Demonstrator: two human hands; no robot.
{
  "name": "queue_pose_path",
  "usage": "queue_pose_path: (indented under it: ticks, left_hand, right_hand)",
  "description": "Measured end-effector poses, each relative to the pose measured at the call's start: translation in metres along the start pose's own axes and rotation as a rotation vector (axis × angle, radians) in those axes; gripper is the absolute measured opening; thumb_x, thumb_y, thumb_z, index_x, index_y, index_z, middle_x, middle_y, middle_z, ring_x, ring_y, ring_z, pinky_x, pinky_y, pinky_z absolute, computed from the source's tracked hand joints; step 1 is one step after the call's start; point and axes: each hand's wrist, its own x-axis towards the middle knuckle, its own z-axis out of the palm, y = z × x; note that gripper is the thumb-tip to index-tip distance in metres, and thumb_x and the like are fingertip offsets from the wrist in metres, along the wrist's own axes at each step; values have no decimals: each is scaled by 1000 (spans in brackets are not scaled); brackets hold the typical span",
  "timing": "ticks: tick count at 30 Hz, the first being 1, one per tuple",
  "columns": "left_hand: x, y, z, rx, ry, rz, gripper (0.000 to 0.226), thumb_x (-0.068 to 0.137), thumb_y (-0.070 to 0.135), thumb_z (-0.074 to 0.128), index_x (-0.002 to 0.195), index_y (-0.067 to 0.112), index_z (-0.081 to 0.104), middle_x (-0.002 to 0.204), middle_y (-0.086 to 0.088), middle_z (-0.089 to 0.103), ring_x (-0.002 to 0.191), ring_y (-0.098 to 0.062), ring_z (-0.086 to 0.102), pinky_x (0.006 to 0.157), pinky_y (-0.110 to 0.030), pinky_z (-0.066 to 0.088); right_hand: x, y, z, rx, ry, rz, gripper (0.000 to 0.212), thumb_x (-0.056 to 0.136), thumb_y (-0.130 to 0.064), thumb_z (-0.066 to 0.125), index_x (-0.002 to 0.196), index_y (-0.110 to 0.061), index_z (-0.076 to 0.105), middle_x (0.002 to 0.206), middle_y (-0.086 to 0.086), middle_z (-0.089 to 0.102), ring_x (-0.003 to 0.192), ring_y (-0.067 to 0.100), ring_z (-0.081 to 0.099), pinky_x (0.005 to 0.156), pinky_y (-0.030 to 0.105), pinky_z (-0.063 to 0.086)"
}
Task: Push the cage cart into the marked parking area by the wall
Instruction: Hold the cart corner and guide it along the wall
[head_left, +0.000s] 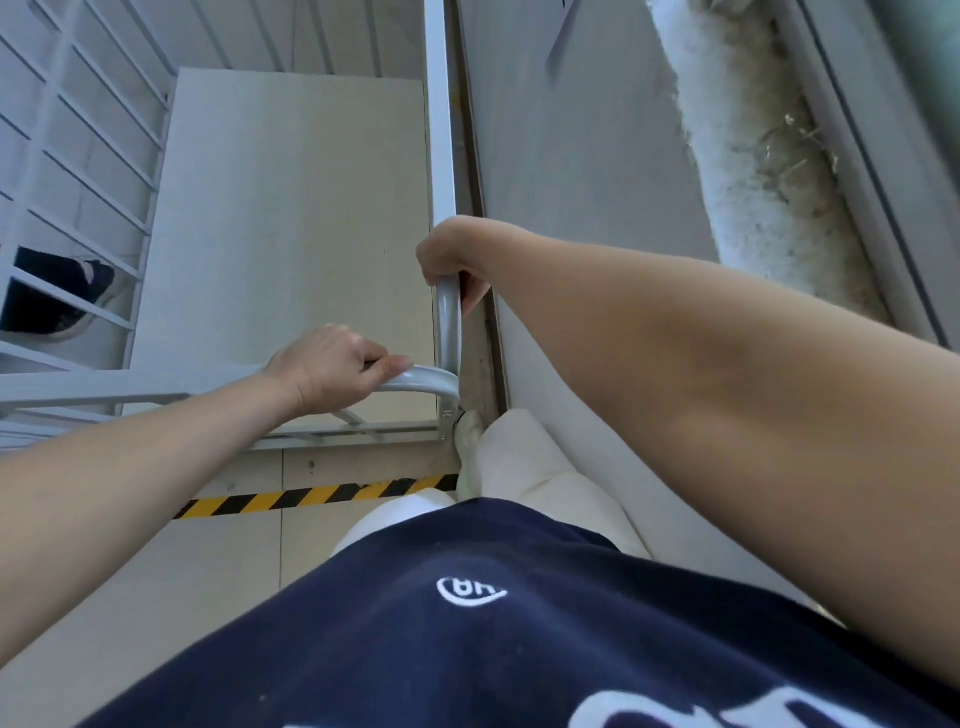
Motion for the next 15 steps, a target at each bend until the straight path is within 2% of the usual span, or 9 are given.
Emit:
queue_pose_path:
  ticks: [10,15]
  left_hand:
    - [3,-4,1,48,2,-11,72,81,65,16,63,11,60,48,-2,48,47,-16,43,49,-28,30]
    - [5,-3,0,52,-21,-42,63,95,53,29,71,6,64,51,-6,50,50,-20,43,49,-29,31]
  right_hand:
    - [3,3,-3,50,18,-27,40,102,-11,32,126,16,49,124,29,61,116,36,62,101,40,49]
    - [5,2,-4,33,45,-49,40,101,-13,35,127,15,48,124,28,61,114,36,63,101,41,49]
